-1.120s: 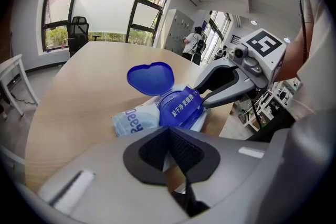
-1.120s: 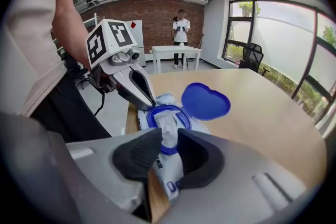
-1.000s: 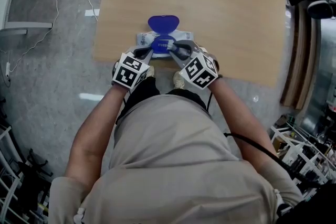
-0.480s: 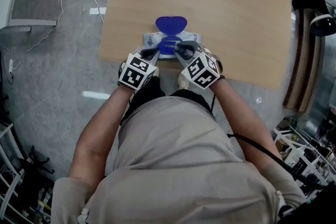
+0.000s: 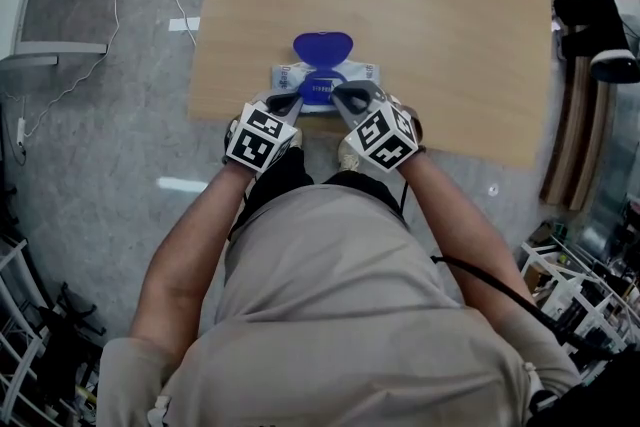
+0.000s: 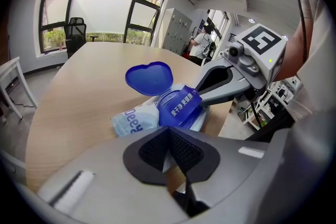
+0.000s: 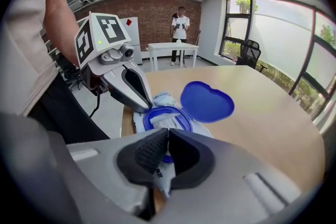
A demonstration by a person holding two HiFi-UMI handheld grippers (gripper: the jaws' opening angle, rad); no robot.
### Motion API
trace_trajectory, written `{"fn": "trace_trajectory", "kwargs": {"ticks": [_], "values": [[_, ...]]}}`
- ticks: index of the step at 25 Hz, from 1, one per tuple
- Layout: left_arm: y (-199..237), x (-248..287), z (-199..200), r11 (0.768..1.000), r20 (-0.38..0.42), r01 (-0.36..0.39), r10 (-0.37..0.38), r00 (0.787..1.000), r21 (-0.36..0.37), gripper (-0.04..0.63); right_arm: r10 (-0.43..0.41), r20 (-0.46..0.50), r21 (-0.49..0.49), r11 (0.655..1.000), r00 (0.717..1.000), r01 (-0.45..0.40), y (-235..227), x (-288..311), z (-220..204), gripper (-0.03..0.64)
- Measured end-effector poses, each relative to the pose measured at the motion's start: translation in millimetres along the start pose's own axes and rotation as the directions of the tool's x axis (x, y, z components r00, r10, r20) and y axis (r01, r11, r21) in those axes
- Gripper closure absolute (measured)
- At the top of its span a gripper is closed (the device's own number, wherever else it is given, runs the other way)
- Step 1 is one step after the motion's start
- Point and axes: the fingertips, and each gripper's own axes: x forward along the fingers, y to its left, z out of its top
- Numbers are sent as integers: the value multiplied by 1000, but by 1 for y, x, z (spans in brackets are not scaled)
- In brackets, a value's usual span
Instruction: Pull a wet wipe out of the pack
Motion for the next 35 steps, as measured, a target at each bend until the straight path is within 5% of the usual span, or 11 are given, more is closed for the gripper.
{"fn": "trace_trajectory", "kwargs": {"ticks": [23,31,35], "values": [[4,0,1,999,-7,-30,31,1000,9,588,-87,51,71,994,995,83,-24,-39,0,615],[2,-1,4,1000,-10,-31,31,999,-2,588,-20,59,33,999,998,18,-7,-32,2,609],[2,0,2,1000,-12,-21,21,1000,-4,588,7,56,10,1000,998,-7,0,-23,3,539]]}}
